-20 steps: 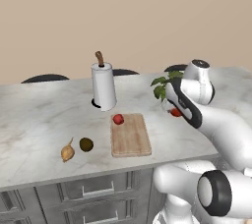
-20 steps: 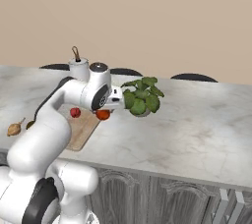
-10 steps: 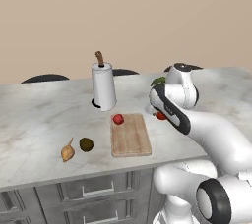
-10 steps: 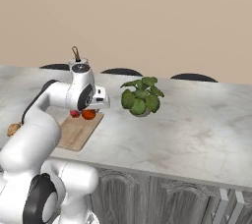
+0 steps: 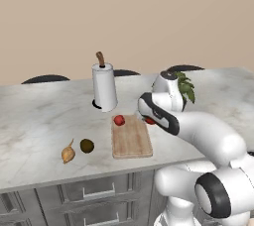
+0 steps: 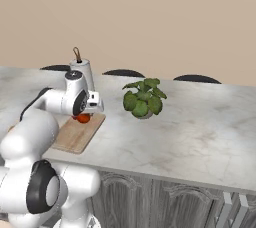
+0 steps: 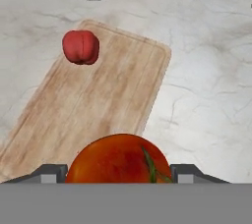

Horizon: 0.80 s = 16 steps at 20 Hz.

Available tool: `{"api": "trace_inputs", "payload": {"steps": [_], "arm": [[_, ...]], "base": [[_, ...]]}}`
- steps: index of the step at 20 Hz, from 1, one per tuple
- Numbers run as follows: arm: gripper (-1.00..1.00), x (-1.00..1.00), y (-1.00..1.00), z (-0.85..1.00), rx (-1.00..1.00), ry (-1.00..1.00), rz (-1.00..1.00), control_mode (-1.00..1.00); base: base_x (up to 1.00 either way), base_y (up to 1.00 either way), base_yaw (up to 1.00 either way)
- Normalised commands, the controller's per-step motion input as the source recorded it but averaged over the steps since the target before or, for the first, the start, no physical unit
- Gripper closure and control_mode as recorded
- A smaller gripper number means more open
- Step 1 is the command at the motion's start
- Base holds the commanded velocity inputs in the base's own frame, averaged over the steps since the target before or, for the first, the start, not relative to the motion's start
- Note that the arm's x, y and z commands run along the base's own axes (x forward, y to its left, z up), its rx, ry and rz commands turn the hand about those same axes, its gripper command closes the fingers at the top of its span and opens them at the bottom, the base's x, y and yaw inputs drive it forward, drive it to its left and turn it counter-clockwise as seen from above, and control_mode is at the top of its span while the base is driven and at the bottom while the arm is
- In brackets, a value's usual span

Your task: Place the avocado, onion, tomato, and bell pepper on the cutting board.

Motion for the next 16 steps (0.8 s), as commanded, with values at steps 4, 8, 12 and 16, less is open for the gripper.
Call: {"api": "trace_inputs", "payload": {"steps": [4, 8, 12, 16], "arm": [[1.00, 0.27, 0.14, -0.08, 0.00, -0.02, 0.00, -1.00], [1.00, 0.21, 0.00, -0.19, 0.00, -0.03, 0.00, -1.00], [1.00, 0.24, 0.00, -0.28, 0.00, -0.05, 0.00, -1.00], [1.00, 0.29, 0.07, -0.29, 0.00, -0.04, 0.00, -1.00]], "base": [[0.00, 0.00, 0.00], [0.00, 0.00, 0.00], [0.00, 0.00, 0.00], [0.00, 0.00, 0.00]]}}
